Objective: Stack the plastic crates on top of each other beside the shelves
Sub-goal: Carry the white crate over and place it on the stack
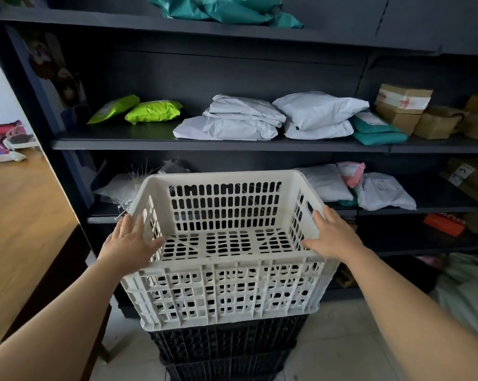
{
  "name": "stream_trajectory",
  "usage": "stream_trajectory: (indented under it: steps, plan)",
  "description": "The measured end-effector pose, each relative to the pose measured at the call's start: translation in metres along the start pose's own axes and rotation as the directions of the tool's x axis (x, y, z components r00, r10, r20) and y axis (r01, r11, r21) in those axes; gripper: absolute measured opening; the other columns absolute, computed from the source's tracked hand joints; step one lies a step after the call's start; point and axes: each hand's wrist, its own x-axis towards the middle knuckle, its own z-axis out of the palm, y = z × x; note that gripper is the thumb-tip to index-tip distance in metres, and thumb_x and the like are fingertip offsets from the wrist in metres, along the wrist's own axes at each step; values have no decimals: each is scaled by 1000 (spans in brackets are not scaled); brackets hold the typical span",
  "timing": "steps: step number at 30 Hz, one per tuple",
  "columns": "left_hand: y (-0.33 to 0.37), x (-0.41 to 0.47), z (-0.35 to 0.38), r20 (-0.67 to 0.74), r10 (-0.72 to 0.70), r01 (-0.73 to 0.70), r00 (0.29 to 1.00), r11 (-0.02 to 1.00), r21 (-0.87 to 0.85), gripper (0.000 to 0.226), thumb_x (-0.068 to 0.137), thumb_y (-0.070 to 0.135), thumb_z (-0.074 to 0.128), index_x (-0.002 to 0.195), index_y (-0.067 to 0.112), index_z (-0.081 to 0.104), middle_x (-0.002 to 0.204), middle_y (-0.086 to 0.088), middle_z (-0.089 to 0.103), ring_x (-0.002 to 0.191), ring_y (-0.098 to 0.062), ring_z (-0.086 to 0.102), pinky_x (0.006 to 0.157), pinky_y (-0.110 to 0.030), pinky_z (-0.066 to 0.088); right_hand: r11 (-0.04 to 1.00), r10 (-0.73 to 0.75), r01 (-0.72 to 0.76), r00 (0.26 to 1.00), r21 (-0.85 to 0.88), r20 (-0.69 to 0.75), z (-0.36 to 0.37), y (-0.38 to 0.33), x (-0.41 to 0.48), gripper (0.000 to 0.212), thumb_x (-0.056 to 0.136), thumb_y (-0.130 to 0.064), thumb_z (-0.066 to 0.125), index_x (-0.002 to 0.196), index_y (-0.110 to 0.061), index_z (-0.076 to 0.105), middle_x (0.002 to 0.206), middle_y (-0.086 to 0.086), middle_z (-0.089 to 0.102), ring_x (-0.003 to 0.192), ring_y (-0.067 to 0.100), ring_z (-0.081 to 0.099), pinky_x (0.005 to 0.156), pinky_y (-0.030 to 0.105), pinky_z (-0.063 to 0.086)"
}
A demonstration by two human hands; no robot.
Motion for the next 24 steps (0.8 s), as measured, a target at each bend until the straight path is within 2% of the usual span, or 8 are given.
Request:
stream_trajectory:
  steps: [2, 3, 8, 12, 15, 20, 22, 24]
  plan:
    - [1, 0, 4, -27, -11, 12, 1000, 999, 38, 102, 70, 84, 5, 152, 24, -5, 160, -7, -14, 147, -24, -14, 120, -47, 7, 1000, 6, -7, 1000, -5, -12, 2, 0, 0, 94, 84, -66, 44, 150, -22, -6, 159, 8, -14, 146, 21, -10, 119, 39, 4]
    - [3, -3, 4, -48, -16, 17, 999, 1000, 9, 105, 67, 86, 5, 152, 24, -6, 161, -5, -14, 147, -22, -14, 120, -46, 6, 1000, 10, -10, 1000, 4, -19, 2, 0, 1, 94, 83, -67, 43, 150, -23, -6, 159, 6, -14, 146, 20, -10, 119, 39, 5]
    - [4, -10, 3, -101, -64, 54, 993, 994, -96, 100, 78, 78, 33, 152, 22, -6, 162, 1, -8, 148, -15, -8, 120, -44, 9, 998, 62, -62, 998, 23, -8, 4, -2, 1, 91, 82, -67, 44, 151, -26, 0, 160, 0, -13, 146, 17, -10, 116, 43, 17]
    - [6, -8, 6, -111, -82, 74, 990, 995, -74, 101, 79, 77, 33, 152, 19, -5, 162, 0, -7, 148, -14, -8, 121, -42, 8, 997, 71, -70, 997, 41, -27, 2, -2, 1, 87, 84, -64, 45, 151, -25, 6, 160, -5, -11, 146, 13, -9, 112, 43, 23]
    - [12, -10, 6, -141, -56, 49, 988, 998, -46, 100, 80, 79, 24, 152, 16, -4, 162, -3, -6, 148, -17, -6, 121, -40, 4, 998, 60, -60, 997, 2, -56, 5, 2, 5, 84, 84, -63, 43, 150, -23, 11, 161, -1, -6, 147, 16, -4, 116, 42, 17]
    - [16, -21, 3, -119, -22, 17, 993, 999, -42, 117, 63, 94, 3, 152, 18, 0, 162, -9, -3, 149, -23, -5, 121, -45, 0, 997, -5, -9, 984, -72, -180, 10, -2, 1, 95, 73, -79, 14, 144, -19, 32, 156, 12, 23, 142, 27, 21, 115, 47, 19]
    - [24, -30, 2, -95, 24, -24, 995, 1000, 5, 118, 56, 98, 1, 151, 28, 13, 162, -6, 4, 149, -26, -3, 118, -51, -3, 996, -21, 6, 984, -87, -176, 13, -10, -9, 105, 67, -88, 2, 142, -22, 34, 153, 17, 26, 142, 32, 20, 114, 49, 20]
    - [30, -39, 2, -57, 79, -73, 995, 993, 90, 114, 53, 99, -3, 144, 38, 31, 160, 1, 19, 148, -24, 11, 116, -58, -6, 988, -56, 36, 990, -152, -129, 16, -18, -20, 110, 59, -92, -10, 143, -34, 32, 156, 16, 21, 144, 34, 12, 114, 53, 13]
